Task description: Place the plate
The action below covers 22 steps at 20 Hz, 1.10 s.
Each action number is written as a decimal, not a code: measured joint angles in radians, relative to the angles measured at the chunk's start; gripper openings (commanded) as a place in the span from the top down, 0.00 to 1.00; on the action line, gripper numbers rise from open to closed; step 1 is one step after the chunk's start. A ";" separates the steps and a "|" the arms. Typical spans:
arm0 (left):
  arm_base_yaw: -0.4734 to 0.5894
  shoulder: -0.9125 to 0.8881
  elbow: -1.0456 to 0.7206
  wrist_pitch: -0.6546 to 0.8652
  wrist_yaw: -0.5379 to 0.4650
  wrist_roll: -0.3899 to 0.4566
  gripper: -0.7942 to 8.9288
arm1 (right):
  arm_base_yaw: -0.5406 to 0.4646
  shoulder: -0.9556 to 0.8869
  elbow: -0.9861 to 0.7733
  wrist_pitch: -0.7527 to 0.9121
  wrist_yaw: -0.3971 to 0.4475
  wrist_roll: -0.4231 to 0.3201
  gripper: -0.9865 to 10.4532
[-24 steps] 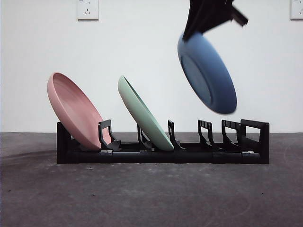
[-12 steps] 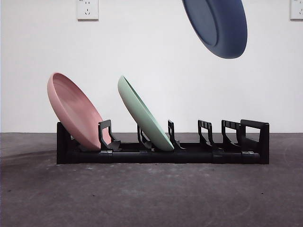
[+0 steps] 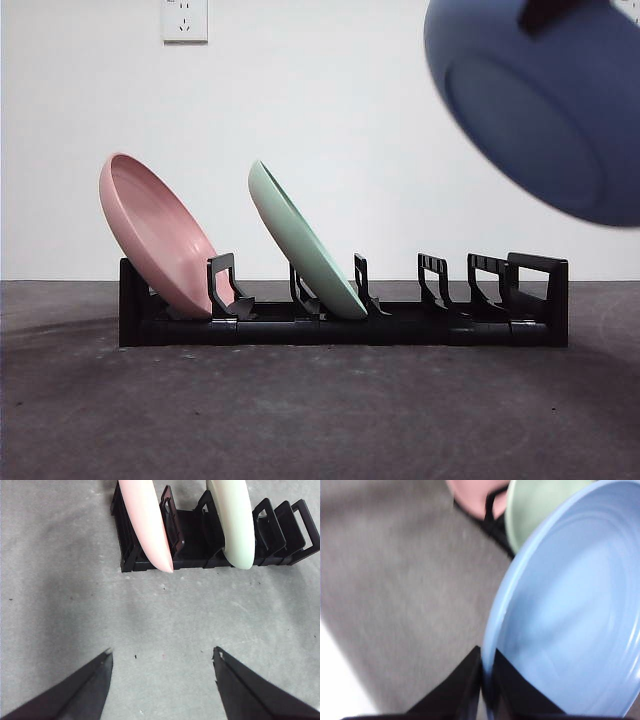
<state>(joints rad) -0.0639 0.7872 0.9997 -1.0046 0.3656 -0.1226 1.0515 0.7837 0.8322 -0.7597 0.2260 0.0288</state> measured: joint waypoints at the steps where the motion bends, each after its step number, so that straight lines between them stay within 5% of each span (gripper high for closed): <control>1: 0.000 0.000 0.000 0.000 0.000 0.000 0.59 | 0.043 0.017 -0.013 -0.018 0.024 0.000 0.90; 11: 0.000 0.000 0.000 0.001 0.000 0.000 0.59 | 0.253 0.418 -0.016 0.064 0.080 -0.009 0.90; 22: 0.000 0.000 0.000 0.022 0.000 0.000 0.59 | 0.257 0.670 -0.016 0.303 0.089 -0.216 0.90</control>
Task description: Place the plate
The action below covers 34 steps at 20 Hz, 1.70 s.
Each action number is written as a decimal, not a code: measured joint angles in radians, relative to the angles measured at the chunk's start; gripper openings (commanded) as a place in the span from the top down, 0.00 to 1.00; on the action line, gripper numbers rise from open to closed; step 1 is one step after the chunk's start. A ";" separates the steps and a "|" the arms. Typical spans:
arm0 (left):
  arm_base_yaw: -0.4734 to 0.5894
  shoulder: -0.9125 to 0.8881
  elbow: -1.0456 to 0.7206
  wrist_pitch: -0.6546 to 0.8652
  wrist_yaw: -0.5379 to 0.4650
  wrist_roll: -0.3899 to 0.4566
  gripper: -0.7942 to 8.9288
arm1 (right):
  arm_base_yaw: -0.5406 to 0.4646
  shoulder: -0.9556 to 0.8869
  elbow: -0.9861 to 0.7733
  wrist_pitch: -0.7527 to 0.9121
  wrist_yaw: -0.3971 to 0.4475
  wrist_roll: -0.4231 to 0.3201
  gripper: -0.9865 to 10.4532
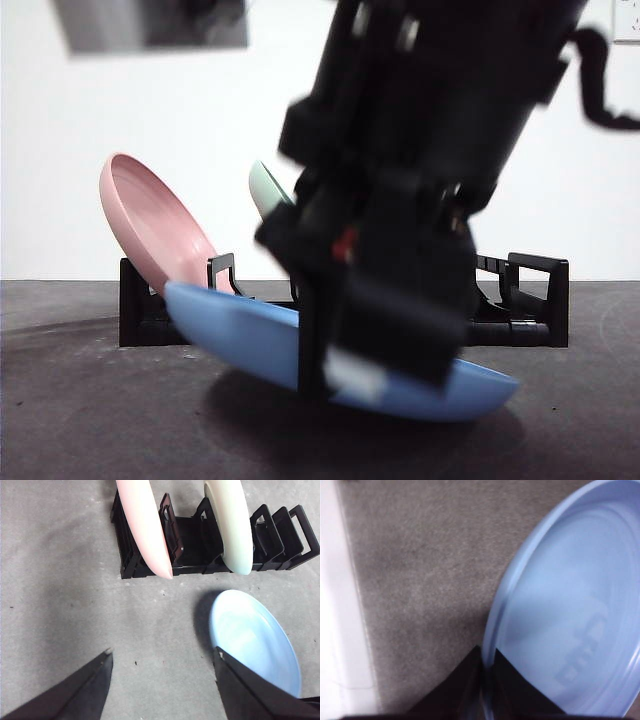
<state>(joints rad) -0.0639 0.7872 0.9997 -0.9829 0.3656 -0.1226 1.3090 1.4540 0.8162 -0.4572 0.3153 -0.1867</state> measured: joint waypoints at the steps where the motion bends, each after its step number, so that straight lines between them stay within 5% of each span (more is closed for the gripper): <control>1: 0.000 0.000 0.000 0.000 0.000 0.000 0.59 | 0.000 0.022 0.000 0.011 0.016 -0.033 0.90; 8: 0.000 0.000 0.000 0.000 0.000 0.000 0.59 | -0.002 0.115 0.000 0.067 0.051 -0.185 0.89; 11: 0.000 0.000 0.000 0.000 0.000 0.000 0.59 | -0.003 0.119 0.000 0.066 0.050 -0.210 0.72; 19: 0.000 0.000 0.000 0.000 0.000 0.000 0.59 | 0.021 0.117 0.042 -0.028 -0.013 -0.195 0.69; 25: 0.000 0.000 0.000 0.033 0.000 0.000 0.59 | 0.012 -0.087 0.124 -0.059 -0.076 -0.087 0.70; 29: 0.000 0.000 0.000 0.037 0.000 0.000 0.59 | -0.132 -0.322 0.124 -0.013 -0.239 0.041 0.70; 34: 0.000 0.001 0.000 0.108 0.000 -0.074 0.59 | -0.460 -0.512 0.124 -0.024 -0.293 0.097 0.70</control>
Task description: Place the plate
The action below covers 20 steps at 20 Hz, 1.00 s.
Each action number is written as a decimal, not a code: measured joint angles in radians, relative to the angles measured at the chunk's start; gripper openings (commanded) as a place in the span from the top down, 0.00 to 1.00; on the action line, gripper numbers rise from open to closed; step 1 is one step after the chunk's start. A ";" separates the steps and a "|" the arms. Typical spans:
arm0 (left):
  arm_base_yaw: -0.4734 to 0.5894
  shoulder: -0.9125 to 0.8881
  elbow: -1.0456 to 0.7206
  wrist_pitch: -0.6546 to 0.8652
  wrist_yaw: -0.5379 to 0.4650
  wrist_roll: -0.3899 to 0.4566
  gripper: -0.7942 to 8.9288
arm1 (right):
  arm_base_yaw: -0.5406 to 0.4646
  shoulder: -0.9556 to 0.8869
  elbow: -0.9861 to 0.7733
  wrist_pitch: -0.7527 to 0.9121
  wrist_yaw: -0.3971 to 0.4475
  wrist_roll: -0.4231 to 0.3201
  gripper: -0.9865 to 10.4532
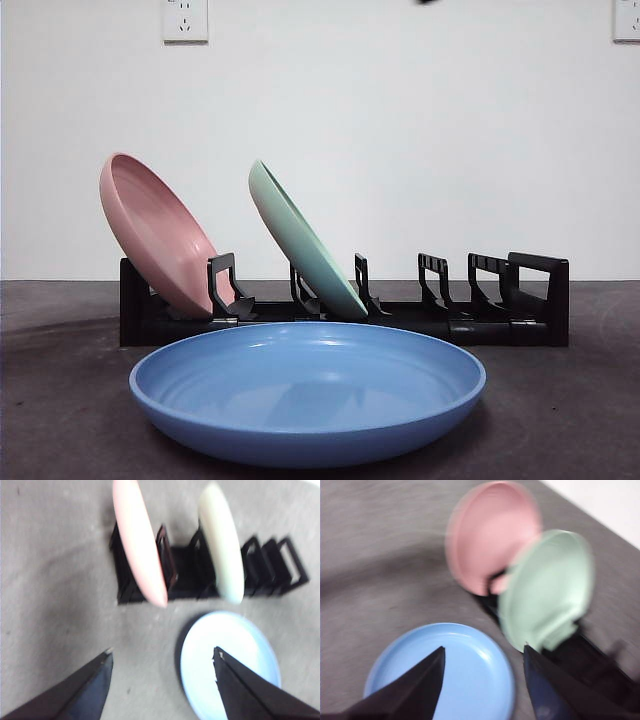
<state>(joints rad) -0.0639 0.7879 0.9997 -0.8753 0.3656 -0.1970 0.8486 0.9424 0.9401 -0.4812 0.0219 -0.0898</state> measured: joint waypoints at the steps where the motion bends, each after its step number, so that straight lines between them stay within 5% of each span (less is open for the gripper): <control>1: -0.001 0.005 0.000 0.014 0.000 -0.018 0.59 | -0.084 -0.017 0.000 -0.029 -0.046 0.011 0.70; 9: -0.108 0.207 0.030 0.171 -0.002 -0.119 0.59 | -0.632 -0.013 0.000 -0.110 -0.375 0.082 0.70; 20: -0.270 0.768 0.605 -0.077 -0.420 -0.063 0.59 | -0.678 -0.013 -0.001 -0.109 -0.394 0.098 0.70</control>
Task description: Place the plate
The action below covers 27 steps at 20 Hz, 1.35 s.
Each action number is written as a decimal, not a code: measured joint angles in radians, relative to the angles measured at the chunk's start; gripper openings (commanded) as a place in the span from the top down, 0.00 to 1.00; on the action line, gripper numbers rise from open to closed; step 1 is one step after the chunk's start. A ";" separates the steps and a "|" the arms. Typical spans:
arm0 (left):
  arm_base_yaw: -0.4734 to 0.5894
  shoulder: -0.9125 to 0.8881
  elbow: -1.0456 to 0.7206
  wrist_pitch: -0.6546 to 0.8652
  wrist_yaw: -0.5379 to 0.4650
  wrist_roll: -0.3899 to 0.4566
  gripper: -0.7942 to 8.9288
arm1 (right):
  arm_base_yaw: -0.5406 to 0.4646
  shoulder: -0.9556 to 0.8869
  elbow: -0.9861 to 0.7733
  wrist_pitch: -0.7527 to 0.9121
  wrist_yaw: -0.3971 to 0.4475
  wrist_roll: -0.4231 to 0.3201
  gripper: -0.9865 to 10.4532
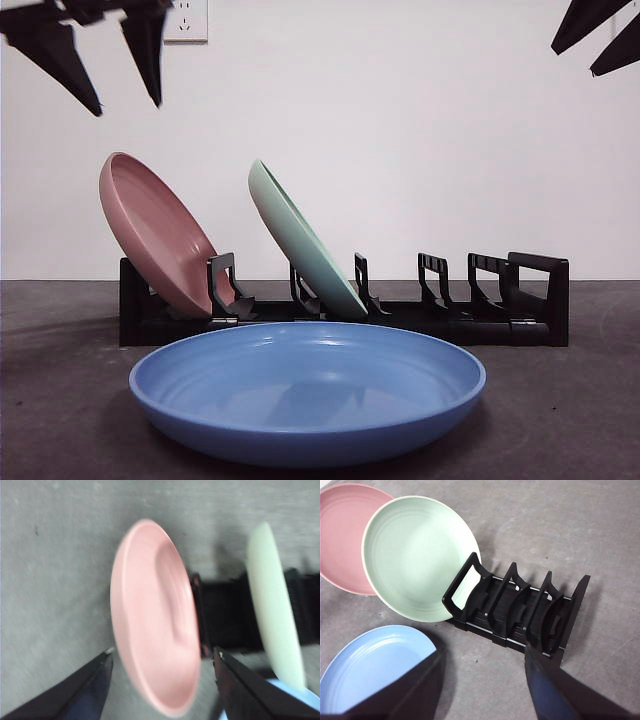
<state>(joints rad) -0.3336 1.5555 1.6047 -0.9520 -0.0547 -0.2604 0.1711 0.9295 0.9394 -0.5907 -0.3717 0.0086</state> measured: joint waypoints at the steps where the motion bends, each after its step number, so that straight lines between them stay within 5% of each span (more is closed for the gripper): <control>1: -0.006 0.033 0.033 -0.014 -0.024 0.007 0.59 | 0.000 0.000 0.000 0.000 0.000 0.000 0.70; 6: -0.019 0.124 0.114 -0.071 -0.155 0.036 0.59 | 0.000 0.000 0.000 0.000 0.008 0.000 0.70; 23: -0.001 0.200 0.119 -0.061 -0.205 0.059 0.60 | 0.000 0.000 0.000 0.002 0.035 -0.001 0.70; 27: -0.001 0.212 0.119 -0.061 -0.205 0.060 0.76 | 0.000 0.000 0.000 0.002 0.035 -0.001 0.70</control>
<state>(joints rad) -0.3344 1.7676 1.7237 -1.0134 -0.2596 -0.2005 0.1707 0.9295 0.9394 -0.5888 -0.3363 0.0078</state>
